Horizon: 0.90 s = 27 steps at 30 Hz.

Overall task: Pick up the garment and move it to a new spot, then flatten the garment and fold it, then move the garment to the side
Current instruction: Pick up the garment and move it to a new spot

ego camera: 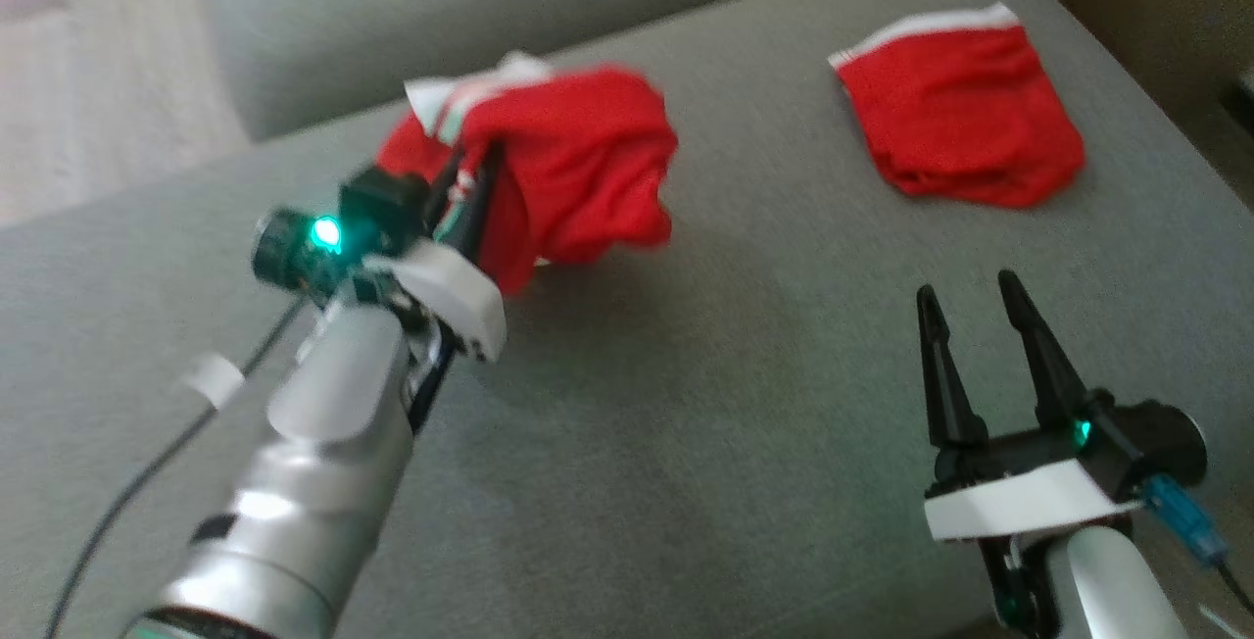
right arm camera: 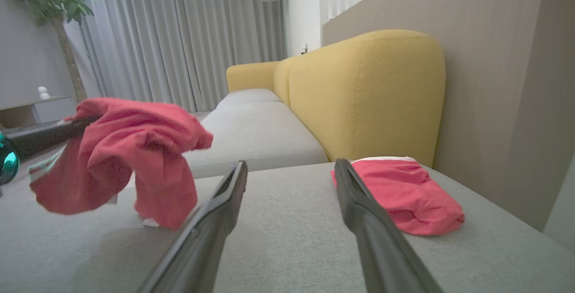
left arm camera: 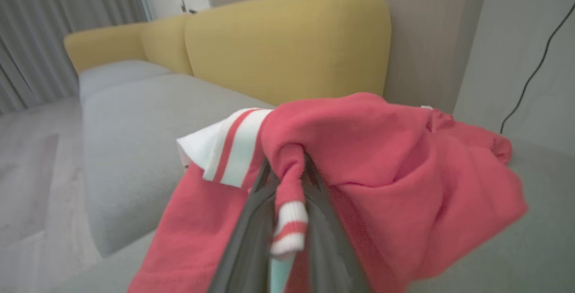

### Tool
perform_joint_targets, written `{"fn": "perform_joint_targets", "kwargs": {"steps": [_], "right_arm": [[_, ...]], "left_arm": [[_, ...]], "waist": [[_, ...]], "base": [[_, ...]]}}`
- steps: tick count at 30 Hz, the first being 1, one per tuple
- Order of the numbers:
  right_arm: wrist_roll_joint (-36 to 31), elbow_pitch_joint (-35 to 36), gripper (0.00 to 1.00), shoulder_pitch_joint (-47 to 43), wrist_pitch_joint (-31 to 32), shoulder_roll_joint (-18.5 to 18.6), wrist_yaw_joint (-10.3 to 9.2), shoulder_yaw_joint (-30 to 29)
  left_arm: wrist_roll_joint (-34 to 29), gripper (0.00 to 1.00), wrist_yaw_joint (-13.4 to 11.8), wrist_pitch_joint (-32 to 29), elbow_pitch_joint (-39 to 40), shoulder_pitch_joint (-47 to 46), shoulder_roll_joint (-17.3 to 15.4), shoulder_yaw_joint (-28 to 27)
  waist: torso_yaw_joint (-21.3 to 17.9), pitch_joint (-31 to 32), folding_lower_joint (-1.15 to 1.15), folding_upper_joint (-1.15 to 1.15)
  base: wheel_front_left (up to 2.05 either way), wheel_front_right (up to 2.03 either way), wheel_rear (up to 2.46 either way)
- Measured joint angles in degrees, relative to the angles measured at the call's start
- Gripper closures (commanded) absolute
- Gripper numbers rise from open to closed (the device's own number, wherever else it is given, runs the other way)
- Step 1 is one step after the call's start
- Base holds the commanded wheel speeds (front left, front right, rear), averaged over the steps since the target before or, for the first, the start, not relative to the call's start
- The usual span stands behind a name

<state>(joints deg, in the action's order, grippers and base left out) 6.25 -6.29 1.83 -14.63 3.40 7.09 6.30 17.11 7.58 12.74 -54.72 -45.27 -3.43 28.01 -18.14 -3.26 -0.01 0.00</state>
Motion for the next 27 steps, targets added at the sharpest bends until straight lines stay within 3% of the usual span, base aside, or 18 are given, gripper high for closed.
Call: {"fn": "perform_joint_targets", "kwargs": {"steps": [2, 3, 4, 5, 12, 20, 27], "right_arm": [[0.7, -0.4, 0.0, 1.2, 0.0, -0.1, 0.01, 0.6], [0.8, -0.5, 0.0, 1.8, 0.0, -0.1, 0.0, 0.7], [1.1, -0.6, 0.0, 2.5, 0.0, -0.4, 0.01, 0.9], [1.5, -0.6, 0.0, 3.1, 0.0, -0.5, 0.0, 0.9], [2.3, -0.6, 0.0, 3.5, 0.0, -0.6, 0.0, 0.1], [2.2, -1.6, 0.0, 1.5, 0.0, -0.6, 0.0, -0.2], [2.1, -3.0, 0.0, -2.9, 0.0, -0.6, 0.0, -0.7]], "left_arm": [[-0.1, 1.0, 0.0, 1.0, -1.2, 1.3, 0.3, 0.7], [-0.1, 0.86, -0.1, 1.2, -1.6, 2.0, 0.5, 1.2], [-0.1, 0.27, -0.6, 1.3, -2.0, 2.8, 0.7, 1.4], [-0.1, 0.0, -1.2, 1.5, -1.7, 3.8, 0.7, 1.4], [0.5, 0.0, -9.8, 1.7, 12.6, 12.5, 1.3, -3.8], [2.9, 0.0, -12.0, 1.7, 27.3, 25.8, 1.2, -4.5], [-2.1, 0.0, -15.7, 1.7, 37.8, 37.4, 1.0, -7.5]], "waist": [[-1.4, -2.1, 0.01, 0.0], [-2.0, -3.2, 0.02, 0.0], [-2.5, -4.2, 0.02, 0.0], [-3.1, -5.2, 0.02, 0.0], [-3.9, -7.7, 0.01, 0.0], [1.3, -3.5, 0.01, 0.0], [8.3, 1.0, 0.0, 0.0]], "base": [[0.0, 0.0, 0.0], [0.0, 0.0, 0.0], [0.0, 0.0, 0.0], [0.0, 0.0, 0.0], [0.0, 0.0, 0.0], [0.0, 0.0, 0.0], [0.0, 0.0, 0.0]]}}
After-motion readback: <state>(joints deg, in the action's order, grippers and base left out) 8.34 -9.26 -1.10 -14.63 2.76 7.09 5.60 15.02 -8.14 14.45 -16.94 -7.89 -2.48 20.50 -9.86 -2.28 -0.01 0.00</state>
